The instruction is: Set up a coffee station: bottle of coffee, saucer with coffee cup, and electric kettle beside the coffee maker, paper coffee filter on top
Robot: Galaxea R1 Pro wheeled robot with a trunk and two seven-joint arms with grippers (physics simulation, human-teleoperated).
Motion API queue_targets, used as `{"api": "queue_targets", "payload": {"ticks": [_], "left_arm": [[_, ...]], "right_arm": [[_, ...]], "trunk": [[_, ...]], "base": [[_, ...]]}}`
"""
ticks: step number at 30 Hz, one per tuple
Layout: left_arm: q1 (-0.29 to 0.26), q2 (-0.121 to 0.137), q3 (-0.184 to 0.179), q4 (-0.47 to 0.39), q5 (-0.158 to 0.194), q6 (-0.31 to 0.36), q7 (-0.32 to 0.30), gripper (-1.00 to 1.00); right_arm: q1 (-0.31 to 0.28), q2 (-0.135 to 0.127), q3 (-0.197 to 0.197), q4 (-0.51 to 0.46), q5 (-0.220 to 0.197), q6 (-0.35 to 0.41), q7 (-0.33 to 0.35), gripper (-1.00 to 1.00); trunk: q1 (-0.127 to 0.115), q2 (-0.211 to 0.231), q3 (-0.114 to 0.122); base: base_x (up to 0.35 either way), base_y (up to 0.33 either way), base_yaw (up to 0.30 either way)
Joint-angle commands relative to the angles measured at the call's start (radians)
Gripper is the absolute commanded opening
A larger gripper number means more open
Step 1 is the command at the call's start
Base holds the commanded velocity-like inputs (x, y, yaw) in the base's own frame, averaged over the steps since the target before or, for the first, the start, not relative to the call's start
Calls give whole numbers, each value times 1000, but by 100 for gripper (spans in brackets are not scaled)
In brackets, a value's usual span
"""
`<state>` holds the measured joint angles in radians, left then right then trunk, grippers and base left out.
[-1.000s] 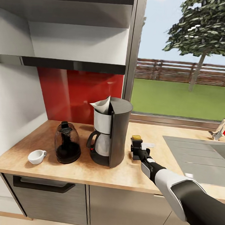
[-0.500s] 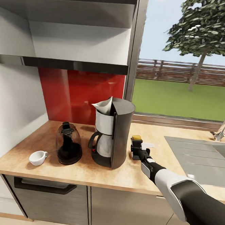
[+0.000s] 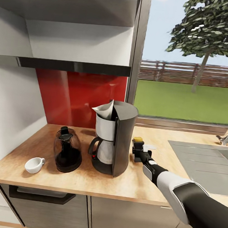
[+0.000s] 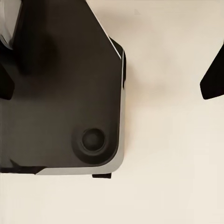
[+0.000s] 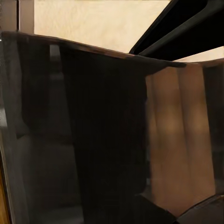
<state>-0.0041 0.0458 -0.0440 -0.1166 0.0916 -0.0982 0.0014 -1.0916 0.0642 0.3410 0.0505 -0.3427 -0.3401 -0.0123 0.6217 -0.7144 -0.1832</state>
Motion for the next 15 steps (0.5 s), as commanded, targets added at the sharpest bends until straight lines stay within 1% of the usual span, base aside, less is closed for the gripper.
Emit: {"api": "queue_targets", "payload": {"ticks": [1, 5, 15], "left_arm": [[0, 0, -5, 0, 10, -3, 0, 100], [0, 0, -5, 0, 10, -3, 0, 100], [0, 0, -5, 0, 10, -3, 1, 100]], "right_arm": [[-2, 1, 15, 29, -12, -7, -2, -100], [-2, 1, 15, 29, -12, -7, -2, -100], [-2, 1, 15, 29, -12, -7, -2, -100]], "trunk": [[1, -1, -2], [1, -1, -2], [1, -1, -2]], "base": [[135, 0, 0], [39, 0, 0], [1, 0, 0]]}}
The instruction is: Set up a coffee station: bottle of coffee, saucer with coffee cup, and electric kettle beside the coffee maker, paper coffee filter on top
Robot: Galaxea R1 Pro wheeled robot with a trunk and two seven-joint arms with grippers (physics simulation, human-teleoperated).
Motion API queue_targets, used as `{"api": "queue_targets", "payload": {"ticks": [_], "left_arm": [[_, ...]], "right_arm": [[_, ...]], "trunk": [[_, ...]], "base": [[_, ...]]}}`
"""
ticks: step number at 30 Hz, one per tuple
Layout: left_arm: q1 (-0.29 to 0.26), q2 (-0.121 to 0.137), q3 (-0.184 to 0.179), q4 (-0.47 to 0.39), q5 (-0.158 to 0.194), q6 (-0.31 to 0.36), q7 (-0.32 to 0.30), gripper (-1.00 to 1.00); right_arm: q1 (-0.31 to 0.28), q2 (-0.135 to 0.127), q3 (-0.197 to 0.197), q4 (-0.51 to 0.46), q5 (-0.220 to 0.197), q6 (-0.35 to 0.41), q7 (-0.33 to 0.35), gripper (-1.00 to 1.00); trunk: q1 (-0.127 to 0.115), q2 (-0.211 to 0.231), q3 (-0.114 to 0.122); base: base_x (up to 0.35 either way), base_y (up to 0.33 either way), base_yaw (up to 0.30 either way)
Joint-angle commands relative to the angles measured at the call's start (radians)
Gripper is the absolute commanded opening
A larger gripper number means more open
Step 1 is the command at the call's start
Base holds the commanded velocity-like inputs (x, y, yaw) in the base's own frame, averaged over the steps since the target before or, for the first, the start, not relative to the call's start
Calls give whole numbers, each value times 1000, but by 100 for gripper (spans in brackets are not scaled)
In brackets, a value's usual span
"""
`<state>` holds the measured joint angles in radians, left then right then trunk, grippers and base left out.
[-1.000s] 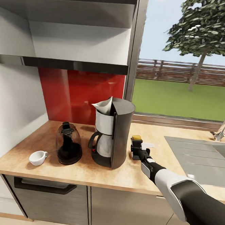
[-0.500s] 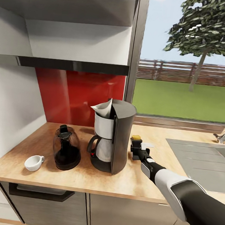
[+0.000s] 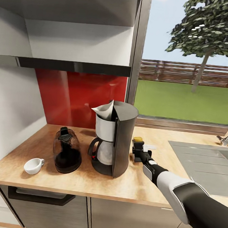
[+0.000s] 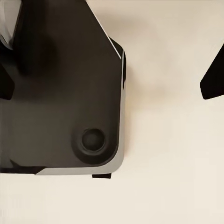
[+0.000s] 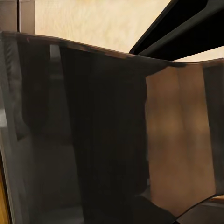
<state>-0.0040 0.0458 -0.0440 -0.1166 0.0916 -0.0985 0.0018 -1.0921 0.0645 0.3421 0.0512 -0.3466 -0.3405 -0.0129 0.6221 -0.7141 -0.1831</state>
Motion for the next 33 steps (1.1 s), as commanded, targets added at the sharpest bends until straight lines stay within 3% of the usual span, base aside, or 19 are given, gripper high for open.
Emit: {"api": "queue_targets", "payload": {"ticks": [1, 11, 12, 33], "left_arm": [[-1, 0, -5, 0, 10, -3, 0, 100], [0, 0, -5, 0, 10, -3, 0, 100], [0, 0, -5, 0, 10, -3, 1, 100], [0, 0, -5, 0, 10, -2, 0, 100]], "right_arm": [[-1, 0, 14, 29, -8, -6, -1, -100], [-1, 0, 14, 28, -8, -6, -1, -100], [-1, 0, 14, 28, -8, -6, -1, 100], [-1, 0, 14, 27, -8, -6, -1, 100]], "trunk": [[0, -1, -2], [0, -1, -2], [0, -1, -2], [0, -1, -2]], "base": [[0, 0, 0], [0, 0, 0], [0, 0, 0], [0, 0, 0]]}}
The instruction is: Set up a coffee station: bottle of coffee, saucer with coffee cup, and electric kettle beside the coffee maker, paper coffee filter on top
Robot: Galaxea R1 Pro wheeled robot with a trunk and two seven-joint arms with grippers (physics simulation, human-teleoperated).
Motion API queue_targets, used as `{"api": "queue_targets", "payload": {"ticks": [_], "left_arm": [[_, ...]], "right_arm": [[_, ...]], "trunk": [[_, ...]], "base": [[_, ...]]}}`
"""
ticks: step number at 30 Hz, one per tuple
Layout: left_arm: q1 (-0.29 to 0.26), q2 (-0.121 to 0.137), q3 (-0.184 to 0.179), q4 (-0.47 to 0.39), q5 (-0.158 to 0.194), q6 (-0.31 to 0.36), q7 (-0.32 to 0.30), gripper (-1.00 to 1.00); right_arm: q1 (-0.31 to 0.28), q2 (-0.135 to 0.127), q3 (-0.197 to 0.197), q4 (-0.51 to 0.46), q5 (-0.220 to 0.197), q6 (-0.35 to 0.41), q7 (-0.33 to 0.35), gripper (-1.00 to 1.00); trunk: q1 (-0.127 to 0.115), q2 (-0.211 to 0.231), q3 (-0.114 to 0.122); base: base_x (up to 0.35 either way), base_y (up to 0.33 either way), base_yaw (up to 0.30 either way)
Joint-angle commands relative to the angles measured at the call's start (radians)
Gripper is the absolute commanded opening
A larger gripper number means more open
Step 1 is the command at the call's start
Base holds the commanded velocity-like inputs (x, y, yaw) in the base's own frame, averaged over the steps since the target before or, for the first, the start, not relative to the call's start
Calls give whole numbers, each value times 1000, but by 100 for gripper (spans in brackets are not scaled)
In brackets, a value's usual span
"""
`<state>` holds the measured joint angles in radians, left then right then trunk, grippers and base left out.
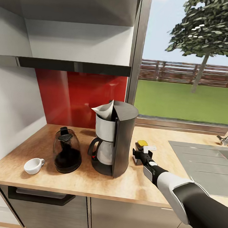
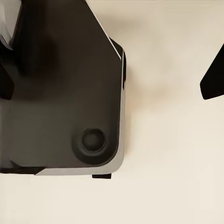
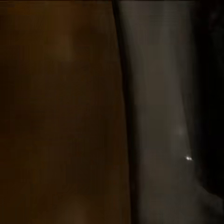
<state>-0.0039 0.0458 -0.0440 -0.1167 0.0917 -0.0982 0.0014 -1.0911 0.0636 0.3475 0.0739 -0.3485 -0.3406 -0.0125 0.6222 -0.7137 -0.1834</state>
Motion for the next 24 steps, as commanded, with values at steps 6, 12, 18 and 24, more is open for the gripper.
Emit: {"api": "queue_targets", "payload": {"ticks": [6, 12, 18, 24], "left_arm": [[0, 0, -5, 0, 10, -2, 2, 100], [-1, 0, -5, 0, 10, -2, 1, 100], [-1, 0, -5, 0, 10, -2, 1, 100], [0, 0, -5, 0, 10, -2, 1, 100]], "right_arm": [[-2, 1, 8, 4, -6, -6, -1, 100], [-2, 1, 8, 4, -6, -6, -1, 100], [-2, 1, 8, 4, -6, -6, -1, 100], [-1, 1, 8, 4, -6, -6, -1, 100]], "trunk": [[0, -1, -2], [0, -1, -2], [0, -1, -2], [0, -1, -2]], "base": [[-120, 0, 0], [-232, 0, 0], [-226, 0, 0], [-209, 0, 0]]}}
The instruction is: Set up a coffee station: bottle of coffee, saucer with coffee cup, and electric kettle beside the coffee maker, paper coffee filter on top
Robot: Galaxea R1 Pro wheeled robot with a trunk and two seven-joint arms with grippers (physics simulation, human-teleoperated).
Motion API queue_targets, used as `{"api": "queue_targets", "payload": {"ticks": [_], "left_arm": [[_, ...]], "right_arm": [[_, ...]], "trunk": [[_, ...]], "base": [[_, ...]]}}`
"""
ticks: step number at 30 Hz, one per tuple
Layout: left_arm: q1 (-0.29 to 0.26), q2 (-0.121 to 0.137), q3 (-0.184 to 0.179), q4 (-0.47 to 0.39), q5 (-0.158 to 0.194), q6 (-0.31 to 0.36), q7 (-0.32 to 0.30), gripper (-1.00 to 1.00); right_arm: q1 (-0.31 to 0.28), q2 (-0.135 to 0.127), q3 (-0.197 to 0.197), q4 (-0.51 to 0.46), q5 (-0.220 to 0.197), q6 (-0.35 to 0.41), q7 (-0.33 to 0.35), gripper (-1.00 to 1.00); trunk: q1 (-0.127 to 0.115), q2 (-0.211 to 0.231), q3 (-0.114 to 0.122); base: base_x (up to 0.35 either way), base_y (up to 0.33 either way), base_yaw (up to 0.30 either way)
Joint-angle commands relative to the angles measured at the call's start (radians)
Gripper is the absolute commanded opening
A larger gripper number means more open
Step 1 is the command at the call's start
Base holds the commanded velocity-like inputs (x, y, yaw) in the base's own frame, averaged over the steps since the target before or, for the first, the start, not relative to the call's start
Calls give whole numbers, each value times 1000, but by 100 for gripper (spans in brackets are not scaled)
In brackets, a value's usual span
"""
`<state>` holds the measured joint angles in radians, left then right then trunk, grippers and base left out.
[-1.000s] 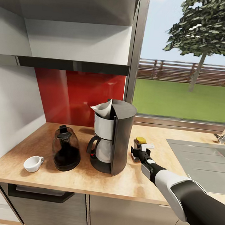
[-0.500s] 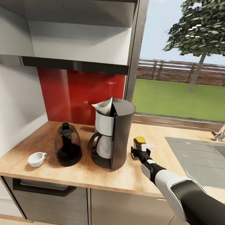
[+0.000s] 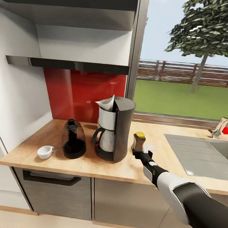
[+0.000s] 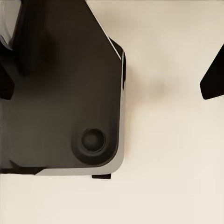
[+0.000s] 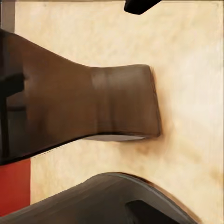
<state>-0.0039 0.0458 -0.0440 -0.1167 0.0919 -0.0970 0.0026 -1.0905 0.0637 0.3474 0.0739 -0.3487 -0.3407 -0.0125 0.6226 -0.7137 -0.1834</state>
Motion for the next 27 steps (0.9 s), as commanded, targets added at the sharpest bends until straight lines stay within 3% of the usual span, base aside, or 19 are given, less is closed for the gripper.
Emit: {"api": "queue_targets", "payload": {"ticks": [1, 12, 27], "left_arm": [[0, 0, -5, 0, 10, -3, 0, 100], [0, 0, -5, 0, 10, -3, -1, 100], [0, 0, -5, 0, 10, -4, -1, 100]], "right_arm": [[-2, 1, 8, 4, -6, -6, -1, 100], [-2, 1, 8, 4, -6, -6, -1, 100], [-2, 1, 8, 4, -6, -6, -1, 100]], "trunk": [[0, -1, -2], [0, -1, -1], [0, -1, -1]], "base": [[-197, 0, 0], [-136, 0, -11], [-4, 0, -273]]}}
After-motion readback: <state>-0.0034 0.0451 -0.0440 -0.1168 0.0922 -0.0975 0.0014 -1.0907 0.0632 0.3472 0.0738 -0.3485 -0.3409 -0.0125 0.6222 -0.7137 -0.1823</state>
